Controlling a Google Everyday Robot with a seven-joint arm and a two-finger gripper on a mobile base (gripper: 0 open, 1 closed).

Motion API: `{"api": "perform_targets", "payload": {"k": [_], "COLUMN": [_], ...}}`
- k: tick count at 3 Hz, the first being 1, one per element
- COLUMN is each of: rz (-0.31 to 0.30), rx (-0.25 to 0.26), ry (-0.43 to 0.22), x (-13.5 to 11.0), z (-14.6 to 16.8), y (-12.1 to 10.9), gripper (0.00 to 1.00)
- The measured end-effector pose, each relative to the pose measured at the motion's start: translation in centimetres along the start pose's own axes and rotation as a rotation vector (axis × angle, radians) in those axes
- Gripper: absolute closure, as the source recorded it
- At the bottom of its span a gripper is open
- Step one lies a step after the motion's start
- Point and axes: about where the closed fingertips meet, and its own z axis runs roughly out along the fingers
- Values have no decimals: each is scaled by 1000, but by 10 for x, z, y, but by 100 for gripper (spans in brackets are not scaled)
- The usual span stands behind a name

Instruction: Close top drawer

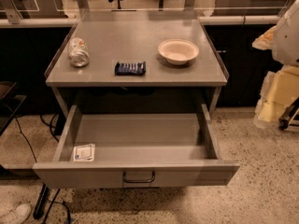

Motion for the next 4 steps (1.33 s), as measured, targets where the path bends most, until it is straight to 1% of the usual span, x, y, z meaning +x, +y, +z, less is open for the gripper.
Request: {"api": "perform_targets", "payload": {"k": [1, 2, 3, 4], "rz": [0, 0, 0, 0], "rx": [0, 0, 0, 2], "ry": [0, 0, 0, 0], "x": [0, 0, 0, 0], "z": [0, 0, 0, 0], "y": [0, 0, 0, 0], "gripper": [0, 19, 42, 73]}}
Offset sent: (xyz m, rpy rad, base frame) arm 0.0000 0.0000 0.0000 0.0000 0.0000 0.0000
